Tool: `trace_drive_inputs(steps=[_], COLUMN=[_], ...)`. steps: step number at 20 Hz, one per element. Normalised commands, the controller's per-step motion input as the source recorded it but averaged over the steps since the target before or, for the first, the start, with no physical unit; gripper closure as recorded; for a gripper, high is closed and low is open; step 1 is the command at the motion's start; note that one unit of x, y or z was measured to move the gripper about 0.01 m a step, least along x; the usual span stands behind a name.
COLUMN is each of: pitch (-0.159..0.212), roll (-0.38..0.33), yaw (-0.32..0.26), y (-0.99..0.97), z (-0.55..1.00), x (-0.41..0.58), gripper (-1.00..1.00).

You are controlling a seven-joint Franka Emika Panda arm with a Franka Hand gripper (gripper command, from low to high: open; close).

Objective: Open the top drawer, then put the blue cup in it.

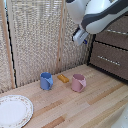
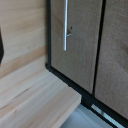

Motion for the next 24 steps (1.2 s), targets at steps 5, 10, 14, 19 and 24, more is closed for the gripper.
trace_drive_inputs(steps=[5,10,14,19,24], pitch=[-0.003,-0.002,0.039,0.051,0.003], roll=[-0.355,-0.343,-0.354,-0.325,-0.179], yaw=[0.057,0.053,-0.001,-0.016,0.025], y=[-0.47,-0.49,-0.58,-0.64,-0.78], z=[-0.06,-0.05,0.0,0.0,0.0], x=[-0.007,-0.009,-0.018,0.0,0.0], gripper=[-1.0,-1.0,-1.0,-1.0,-1.0])
